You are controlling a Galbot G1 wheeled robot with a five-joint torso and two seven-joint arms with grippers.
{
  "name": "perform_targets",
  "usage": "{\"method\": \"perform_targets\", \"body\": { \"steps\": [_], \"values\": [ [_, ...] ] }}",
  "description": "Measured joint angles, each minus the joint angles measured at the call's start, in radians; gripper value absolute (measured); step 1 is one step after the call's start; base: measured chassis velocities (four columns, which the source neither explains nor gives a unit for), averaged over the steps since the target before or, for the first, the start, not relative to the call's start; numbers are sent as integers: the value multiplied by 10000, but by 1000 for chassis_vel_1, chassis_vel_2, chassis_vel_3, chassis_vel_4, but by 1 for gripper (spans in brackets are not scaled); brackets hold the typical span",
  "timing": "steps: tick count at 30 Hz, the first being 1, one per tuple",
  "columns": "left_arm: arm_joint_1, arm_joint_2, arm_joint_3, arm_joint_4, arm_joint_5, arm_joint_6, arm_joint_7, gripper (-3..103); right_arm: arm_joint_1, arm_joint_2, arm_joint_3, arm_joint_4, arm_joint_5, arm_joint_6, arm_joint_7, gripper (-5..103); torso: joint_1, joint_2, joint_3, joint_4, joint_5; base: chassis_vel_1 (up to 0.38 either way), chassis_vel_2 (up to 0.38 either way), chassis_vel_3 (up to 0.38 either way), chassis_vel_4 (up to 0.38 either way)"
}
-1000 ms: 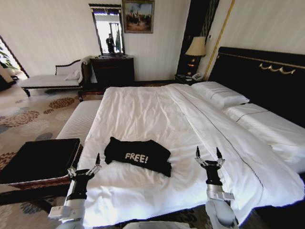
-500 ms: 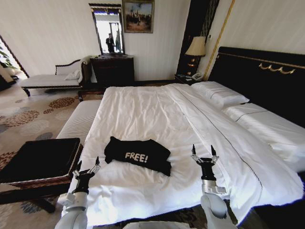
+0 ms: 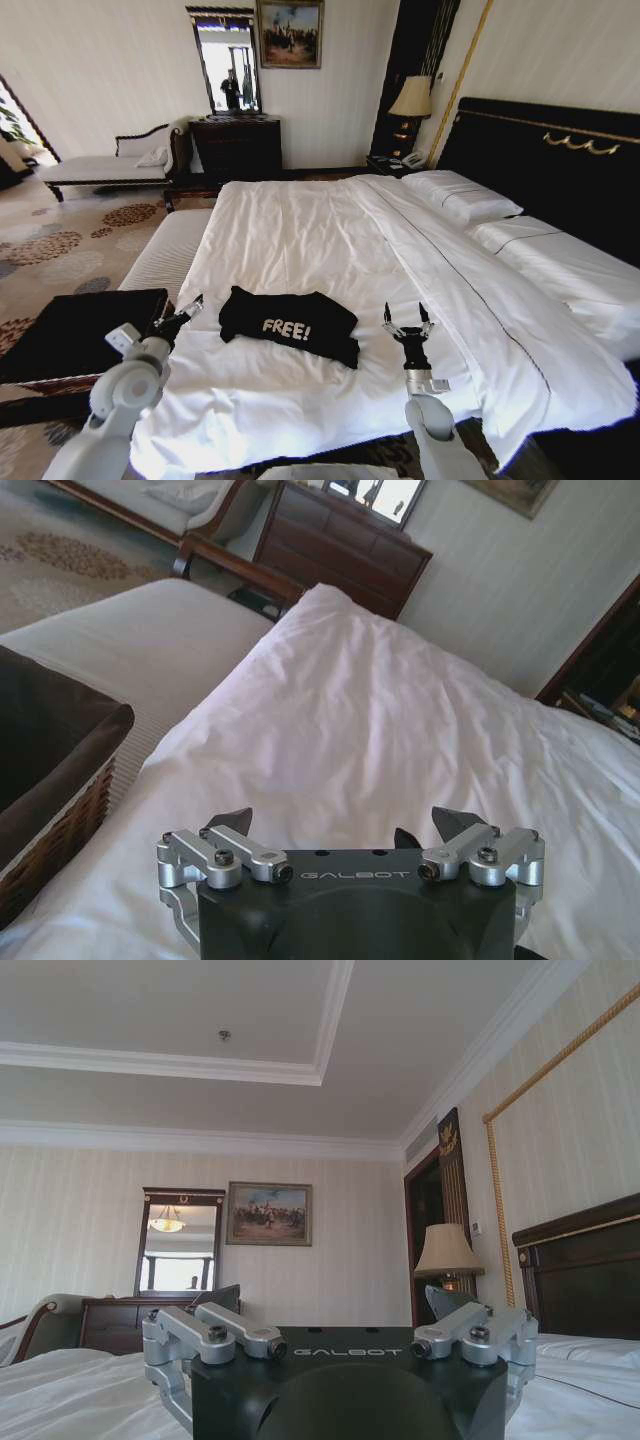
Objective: Fold the clothes on the bed and place them into the basket.
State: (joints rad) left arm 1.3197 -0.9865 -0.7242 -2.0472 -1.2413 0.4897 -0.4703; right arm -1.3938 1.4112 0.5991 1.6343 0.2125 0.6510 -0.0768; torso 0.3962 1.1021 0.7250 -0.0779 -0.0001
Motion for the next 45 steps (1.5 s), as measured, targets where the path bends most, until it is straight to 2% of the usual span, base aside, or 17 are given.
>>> {"method": "perform_targets", "body": {
  "steps": [1,2,3,4,6,7,9,12,14,17,21,26,38,39,41,45],
  "values": [
    [-432,237,174,309,-492,328,-160,100,3,2,1,-51,-24,21,0,100,0,0,-1,-3,2,0,0,0,0],
    [-432,237,174,309,-492,328,-160,100,3,2,1,-51,-24,21,0,100,0,0,-1,-3,2,0,0,0,0],
    [-1047,503,479,752,-1029,703,-249,100,6,1,3,-111,-42,43,0,100,0,0,0,1,-2,0,0,0,0],
    [-1203,558,555,866,-1145,805,-283,100,6,2,1,-122,-45,45,0,100,0,0,0,0,-2,0,0,0,0],
    [-2209,861,1119,1610,-2193,1832,-541,100,52,0,-33,-228,-101,58,-2,100,0,-1,-1,1,0,0,0,0,0],
    [-2209,861,1119,1610,-2193,1832,-541,100,52,0,-33,-228,-101,58,-2,100,0,-1,-1,1,0,0,0,0,0],
    [-2927,968,1566,2133,-3027,2387,-1005,100,102,10,-56,-306,-136,64,-2,100,0,0,0,3,-3,0,0,0,0],
    [-4384,1118,2501,3253,-4241,2596,-1764,100,143,56,-90,-413,-198,69,-2,100,0,-1,-1,0,-2,0,0,0,0],
    [-4843,1147,2777,3622,-4439,2596,-1893,100,143,78,-89,-438,-225,71,-2,100,0,0,-1,-1,-2,0,0,0,0],
    [-5960,1145,3570,4623,-4558,2589,-1991,100,125,130,-86,-465,-273,83,-3,100,1,-1,0,0,0,0,0,0,0],
    [-6449,885,3985,5119,-4560,2560,-2044,100,123,136,-30,-506,-275,89,-2,100,0,-1,-1,-1,2,0,0,0,0],
    [-6492,519,4249,5272,-4578,2531,-2135,100,192,120,54,-628,-268,96,2,100,-1,0,-1,-1,2,0,0,0,0],
    [-6301,244,4235,5310,-4444,2483,-2040,101,290,170,-31,-838,-370,105,11,100,-2,1,-2,0,2,0,0,0,0],
    [-6259,197,4209,5332,-4361,2480,-1964,93,311,187,-56,-840,-408,104,18,100,-2,1,-2,0,1,0,0,0,0],
    [-6223,172,4181,5340,-4322,2479,-1926,93,319,195,-69,-839,-425,105,23,100,-1,1,-2,0,1,0,0,0,0],
    [-6104,100,4098,5387,-4116,2473,-1692,72,358,187,-96,-876,-438,101,42,100,-2,1,-2,2,1,0,0,0,0]
  ]
}}
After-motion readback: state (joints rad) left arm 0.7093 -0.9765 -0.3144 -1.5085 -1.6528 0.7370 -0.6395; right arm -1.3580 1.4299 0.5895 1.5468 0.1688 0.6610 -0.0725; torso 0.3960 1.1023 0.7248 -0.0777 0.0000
